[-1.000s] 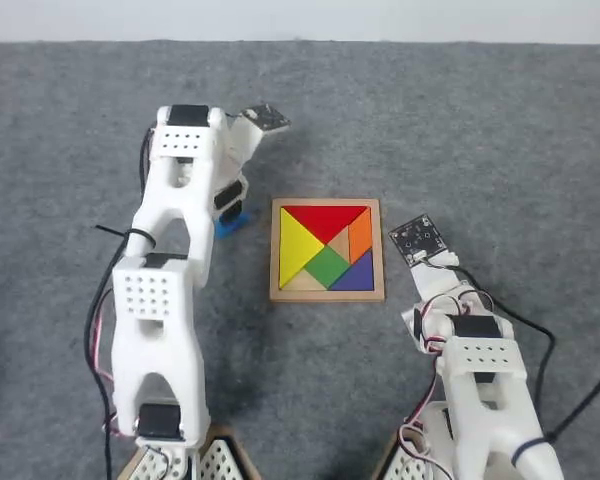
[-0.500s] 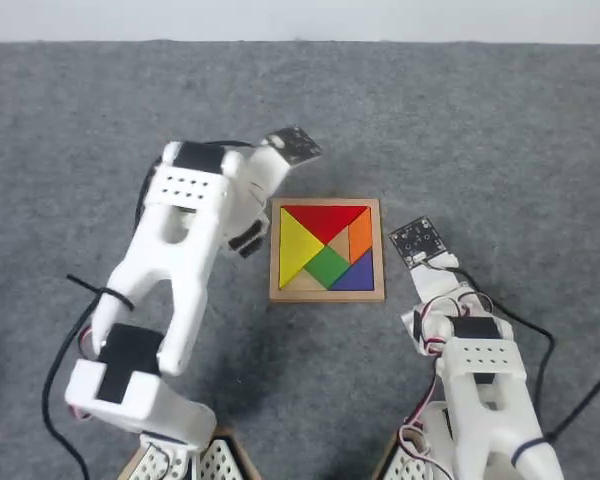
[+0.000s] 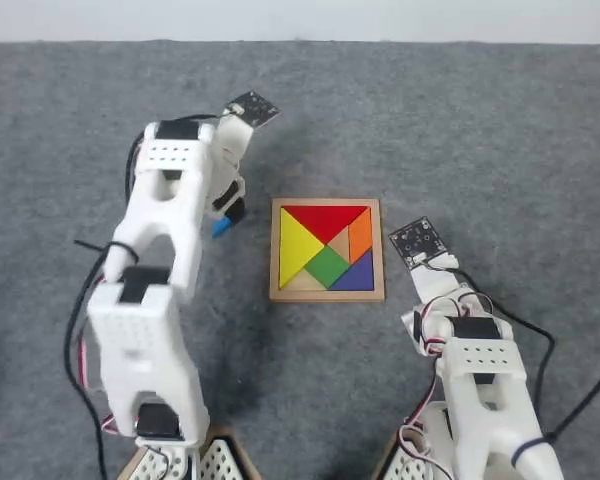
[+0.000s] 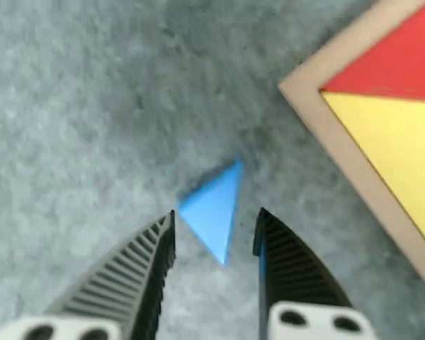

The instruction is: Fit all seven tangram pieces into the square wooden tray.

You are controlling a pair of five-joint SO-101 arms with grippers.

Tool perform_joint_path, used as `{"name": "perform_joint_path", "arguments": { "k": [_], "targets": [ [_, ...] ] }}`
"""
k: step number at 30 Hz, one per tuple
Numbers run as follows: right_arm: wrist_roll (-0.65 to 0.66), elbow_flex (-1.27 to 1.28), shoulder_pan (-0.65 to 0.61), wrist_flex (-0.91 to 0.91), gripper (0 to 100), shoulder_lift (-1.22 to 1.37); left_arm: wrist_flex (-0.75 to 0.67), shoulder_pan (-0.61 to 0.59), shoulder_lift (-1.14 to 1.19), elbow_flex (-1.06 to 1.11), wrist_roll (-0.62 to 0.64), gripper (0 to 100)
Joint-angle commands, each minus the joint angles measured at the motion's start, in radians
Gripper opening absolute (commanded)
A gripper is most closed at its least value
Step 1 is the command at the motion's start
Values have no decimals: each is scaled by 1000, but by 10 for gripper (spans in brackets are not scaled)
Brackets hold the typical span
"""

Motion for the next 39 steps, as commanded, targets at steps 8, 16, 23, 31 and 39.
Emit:
{"name": "perform_joint_path", "arguments": {
  "k": [8,16,23,31,39],
  "targets": [
    [-6,-8,5,-18,8,-33,216,-52,318,-467,-18,177],
    [-6,-8,5,-18,9,-33,318,-31,451,-619,-18,164],
    [-6,-8,5,-18,9,-33,374,-31,442,-602,3,93],
    [-6,-8,5,-18,9,-33,374,17,245,-380,26,86],
    [-6,-8,5,-18,9,-33,365,117,6,-116,66,67]
  ]
}}
